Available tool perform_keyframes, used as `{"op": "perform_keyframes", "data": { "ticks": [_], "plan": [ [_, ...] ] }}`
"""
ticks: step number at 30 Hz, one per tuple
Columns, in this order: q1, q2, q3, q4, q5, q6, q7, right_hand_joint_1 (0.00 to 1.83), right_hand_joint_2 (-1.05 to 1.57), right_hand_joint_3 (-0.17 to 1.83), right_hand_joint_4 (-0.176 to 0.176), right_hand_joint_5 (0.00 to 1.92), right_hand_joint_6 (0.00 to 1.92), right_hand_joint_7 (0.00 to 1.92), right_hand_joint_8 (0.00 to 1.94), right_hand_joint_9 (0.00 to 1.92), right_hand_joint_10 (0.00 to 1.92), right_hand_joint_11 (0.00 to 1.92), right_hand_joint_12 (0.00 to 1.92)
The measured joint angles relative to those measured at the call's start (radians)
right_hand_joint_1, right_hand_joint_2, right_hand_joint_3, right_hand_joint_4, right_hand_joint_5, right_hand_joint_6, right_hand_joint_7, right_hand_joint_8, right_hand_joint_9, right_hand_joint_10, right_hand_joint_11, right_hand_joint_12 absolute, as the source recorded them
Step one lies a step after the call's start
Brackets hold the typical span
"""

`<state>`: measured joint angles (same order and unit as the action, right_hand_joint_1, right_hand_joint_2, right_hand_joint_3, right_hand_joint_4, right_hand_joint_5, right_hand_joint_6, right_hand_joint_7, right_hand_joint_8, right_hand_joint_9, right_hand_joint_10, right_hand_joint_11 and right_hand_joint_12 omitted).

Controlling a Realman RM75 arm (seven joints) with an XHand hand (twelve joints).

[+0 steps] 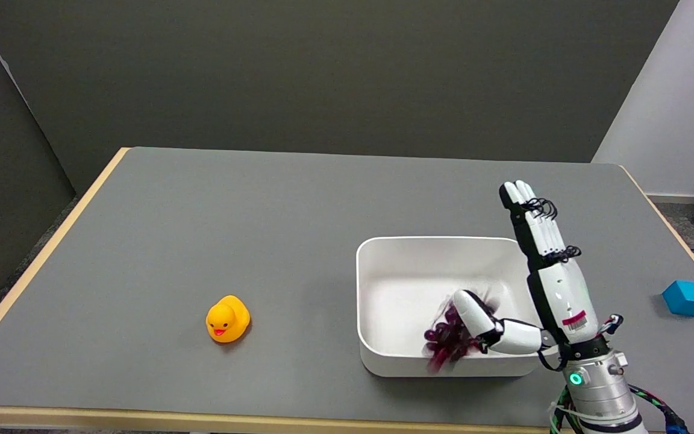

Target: Place the grape into the white box.

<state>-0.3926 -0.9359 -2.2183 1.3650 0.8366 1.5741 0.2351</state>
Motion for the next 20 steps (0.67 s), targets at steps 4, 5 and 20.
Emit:
{"op": "perform_keyframes", "data": {
  "ticks": [4, 5, 20],
  "plan": [
    [0.014, 0.002, -0.007, -0.020, 0.023, -0.009, 0.067, 0.41, 0.54, 0.84, -0.026, 0.00, 0.10, 0.00, 0.00, 0.00, 0.00, 0.00, 0.44],
    [0.017, 0.003, -0.008, -0.023, 0.028, -0.012, 0.079, 0.40, 0.54, 0.84, -0.026, 0.00, 0.10, 0.00, 0.00, 0.00, 0.00, 0.00, 0.44],
    [0.086, 0.016, -0.001, -0.046, 0.062, -0.033, 0.209, 0.34, 0.60, 0.81, -0.019, 0.03, 0.26, 0.00, 0.03, 0.00, 0.00, 0.00, 0.48]
  ]
}}
